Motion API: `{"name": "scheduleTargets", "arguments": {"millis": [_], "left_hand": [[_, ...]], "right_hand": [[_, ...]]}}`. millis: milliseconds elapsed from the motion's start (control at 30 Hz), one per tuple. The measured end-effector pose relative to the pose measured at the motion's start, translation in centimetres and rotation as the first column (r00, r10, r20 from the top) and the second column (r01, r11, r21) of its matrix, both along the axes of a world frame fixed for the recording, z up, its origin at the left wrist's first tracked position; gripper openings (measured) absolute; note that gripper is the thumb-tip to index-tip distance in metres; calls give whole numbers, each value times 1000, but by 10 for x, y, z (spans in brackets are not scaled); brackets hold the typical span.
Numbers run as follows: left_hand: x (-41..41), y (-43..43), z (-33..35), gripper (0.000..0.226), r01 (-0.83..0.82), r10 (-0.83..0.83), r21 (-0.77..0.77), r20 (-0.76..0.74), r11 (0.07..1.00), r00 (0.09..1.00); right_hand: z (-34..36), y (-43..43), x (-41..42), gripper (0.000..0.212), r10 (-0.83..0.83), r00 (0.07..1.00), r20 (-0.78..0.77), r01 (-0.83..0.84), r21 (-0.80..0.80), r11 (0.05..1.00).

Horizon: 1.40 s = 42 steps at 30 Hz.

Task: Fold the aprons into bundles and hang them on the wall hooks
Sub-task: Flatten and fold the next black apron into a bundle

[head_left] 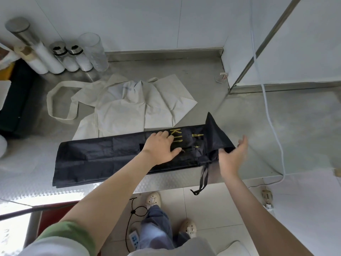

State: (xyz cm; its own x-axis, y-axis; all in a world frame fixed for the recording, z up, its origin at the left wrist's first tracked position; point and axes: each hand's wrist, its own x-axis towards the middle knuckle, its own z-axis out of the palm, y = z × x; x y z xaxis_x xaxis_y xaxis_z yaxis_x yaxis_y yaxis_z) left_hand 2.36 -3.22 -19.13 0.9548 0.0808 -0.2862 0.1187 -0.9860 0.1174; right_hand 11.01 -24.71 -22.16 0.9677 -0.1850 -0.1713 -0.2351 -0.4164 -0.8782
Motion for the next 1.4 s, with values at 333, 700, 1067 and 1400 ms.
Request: {"name": "scheduleTargets", "arguments": {"millis": [333, 700, 1067, 1400], "left_hand": [[13, -42, -21, 84, 147, -147, 106, -1, 983, 989], [27, -64, -21, 59, 263, -267, 56, 80, 963, 960], [45, -77, -23, 43, 149, -146, 157, -31, 976, 989], [11, -40, -16, 61, 131, -55, 296, -251, 946, 966]], "right_hand": [[-1, -29, 8, 69, 606, 794, 56, -545, -377, 749], [11, -64, 37, 63, -77, 982, -173, 81, 15, 997], [-25, -60, 51, 57, 740, 518, -428, -781, -589, 206], [-20, -60, 56, 58, 684, 468, -559, -833, -537, 132]]}}
